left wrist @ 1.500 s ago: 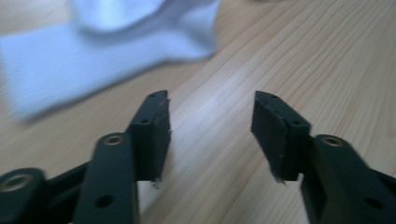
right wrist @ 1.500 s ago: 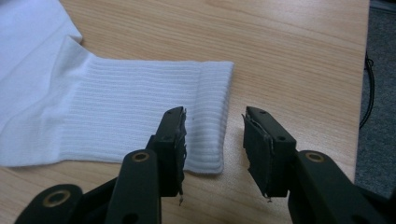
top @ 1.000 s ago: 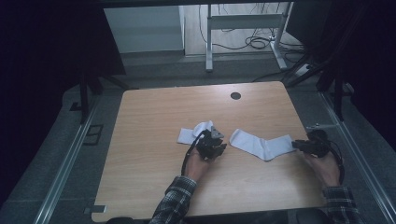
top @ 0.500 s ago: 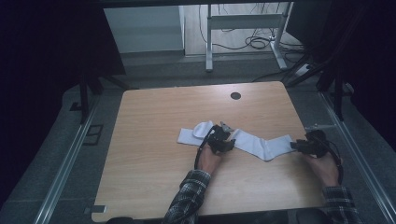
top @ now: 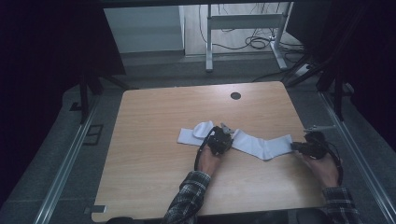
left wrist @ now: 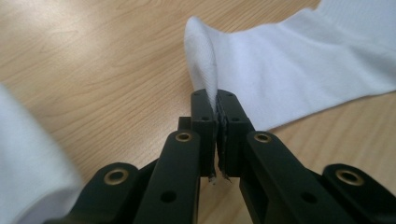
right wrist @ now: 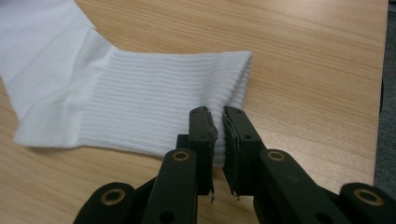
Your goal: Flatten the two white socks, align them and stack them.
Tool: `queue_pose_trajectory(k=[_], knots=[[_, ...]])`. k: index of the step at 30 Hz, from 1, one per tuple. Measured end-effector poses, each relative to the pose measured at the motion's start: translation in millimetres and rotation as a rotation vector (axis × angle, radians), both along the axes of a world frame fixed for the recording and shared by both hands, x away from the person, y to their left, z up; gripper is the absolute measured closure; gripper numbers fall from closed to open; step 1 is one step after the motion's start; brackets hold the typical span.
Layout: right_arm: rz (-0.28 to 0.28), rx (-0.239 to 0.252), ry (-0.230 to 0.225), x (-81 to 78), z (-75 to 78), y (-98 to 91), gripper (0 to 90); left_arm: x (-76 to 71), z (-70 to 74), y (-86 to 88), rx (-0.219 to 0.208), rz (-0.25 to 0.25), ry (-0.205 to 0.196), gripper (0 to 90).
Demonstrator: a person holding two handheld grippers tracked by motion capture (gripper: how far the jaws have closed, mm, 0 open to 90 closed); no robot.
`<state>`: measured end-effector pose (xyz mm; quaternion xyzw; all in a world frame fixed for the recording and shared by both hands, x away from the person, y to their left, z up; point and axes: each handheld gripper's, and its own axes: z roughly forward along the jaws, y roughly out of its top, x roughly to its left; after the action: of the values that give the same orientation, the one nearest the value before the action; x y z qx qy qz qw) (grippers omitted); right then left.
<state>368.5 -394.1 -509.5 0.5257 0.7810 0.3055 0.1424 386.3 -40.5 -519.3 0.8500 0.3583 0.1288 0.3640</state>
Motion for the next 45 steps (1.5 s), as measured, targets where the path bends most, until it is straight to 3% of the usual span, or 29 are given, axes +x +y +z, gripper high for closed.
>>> queue_pose_trajectory(k=[8, 18, 26, 33, 41, 45], knots=[[0.067, 0.013, -0.036, -11.3, 15.9, 15.8, 81.2, -24.9, 17.8, 16.3, -0.004, -0.026, -0.033, 86.9], [0.175, 0.03, -0.053, -25.3, 29.5, 46.4, 81.1, -61.2, 29.1, 53.5, 0.001, -0.027, -0.052, 86.9], [0.261, 0.08, -0.052, -31.8, 35.1, 72.6, 81.0, -83.8, 28.4, 104.0, -0.018, 0.042, -0.039, 86.8], [0.342, 0.112, -0.032, -34.5, 33.6, 107.5, 80.8, -98.3, 22.9, 139.3, -0.033, 0.101, -0.029, 86.7], [0.415, 0.057, -0.027, -33.1, 20.1, 148.2, 80.6, -109.0, 6.3, 167.8, -0.018, 0.153, 0.007, 86.4], [0.429, 0.012, -0.014, -31.1, 9.6, 157.4, 80.4, -111.1, -0.1, 171.2, 0.003, 0.162, 0.023, 85.6]])
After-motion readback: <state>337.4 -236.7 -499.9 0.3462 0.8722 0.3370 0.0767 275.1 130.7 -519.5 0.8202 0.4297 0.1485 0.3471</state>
